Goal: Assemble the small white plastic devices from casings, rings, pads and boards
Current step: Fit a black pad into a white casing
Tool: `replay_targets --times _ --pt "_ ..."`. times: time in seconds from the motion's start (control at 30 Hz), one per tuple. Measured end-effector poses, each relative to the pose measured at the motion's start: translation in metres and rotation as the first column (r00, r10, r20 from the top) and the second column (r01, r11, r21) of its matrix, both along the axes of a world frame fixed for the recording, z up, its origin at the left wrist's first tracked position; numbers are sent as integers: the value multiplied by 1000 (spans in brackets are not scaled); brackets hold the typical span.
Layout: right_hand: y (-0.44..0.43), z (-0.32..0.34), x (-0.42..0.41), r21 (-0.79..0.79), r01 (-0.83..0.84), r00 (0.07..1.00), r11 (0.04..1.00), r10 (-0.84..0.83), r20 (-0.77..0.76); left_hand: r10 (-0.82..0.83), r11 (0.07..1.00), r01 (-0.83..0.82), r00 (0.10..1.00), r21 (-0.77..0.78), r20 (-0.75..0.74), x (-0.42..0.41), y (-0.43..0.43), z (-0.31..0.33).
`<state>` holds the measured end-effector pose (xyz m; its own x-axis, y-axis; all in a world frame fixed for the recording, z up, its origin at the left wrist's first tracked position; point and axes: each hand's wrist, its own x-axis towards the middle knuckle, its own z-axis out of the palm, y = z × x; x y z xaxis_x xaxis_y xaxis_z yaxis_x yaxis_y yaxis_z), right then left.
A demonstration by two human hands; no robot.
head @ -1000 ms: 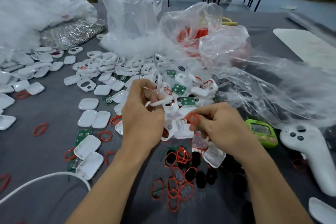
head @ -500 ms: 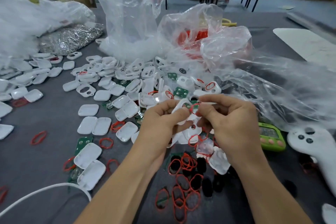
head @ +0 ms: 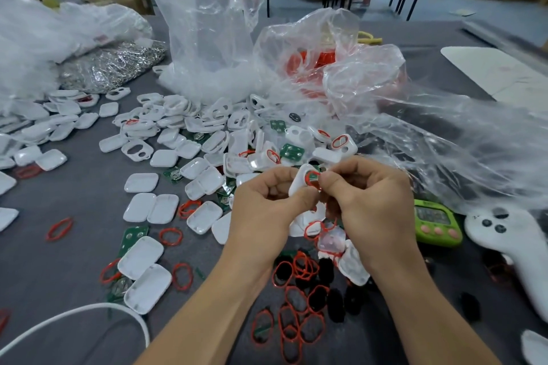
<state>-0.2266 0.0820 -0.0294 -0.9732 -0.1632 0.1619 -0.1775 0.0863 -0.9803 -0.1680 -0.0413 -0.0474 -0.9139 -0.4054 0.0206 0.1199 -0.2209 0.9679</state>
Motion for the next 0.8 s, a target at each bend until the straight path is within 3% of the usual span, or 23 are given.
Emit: replay_targets --times 0.17,0.33,0.5,0.63,0.8 --pt "-1 2 1 18 28 1000 999 -28 -4 59 998 -60 997 -25 -51 0 4 0" --pt "-1 1 3 45 81 997 996 -81 -14 90 989 -90 996 -116 -10 0 4 -3" --pt "-1 -1 3 89 133 989 987 -126 -78 107 991 -105 994 -81 13 0 2 0" --pt "0 1 3 90 97 990 991 -86 -112 75 997 -74 995 -29 61 1 -1 7" --pt "2 0 1 164 74 984 984 -45 -173 78 986 -71 996 -149 40 4 -3 9"
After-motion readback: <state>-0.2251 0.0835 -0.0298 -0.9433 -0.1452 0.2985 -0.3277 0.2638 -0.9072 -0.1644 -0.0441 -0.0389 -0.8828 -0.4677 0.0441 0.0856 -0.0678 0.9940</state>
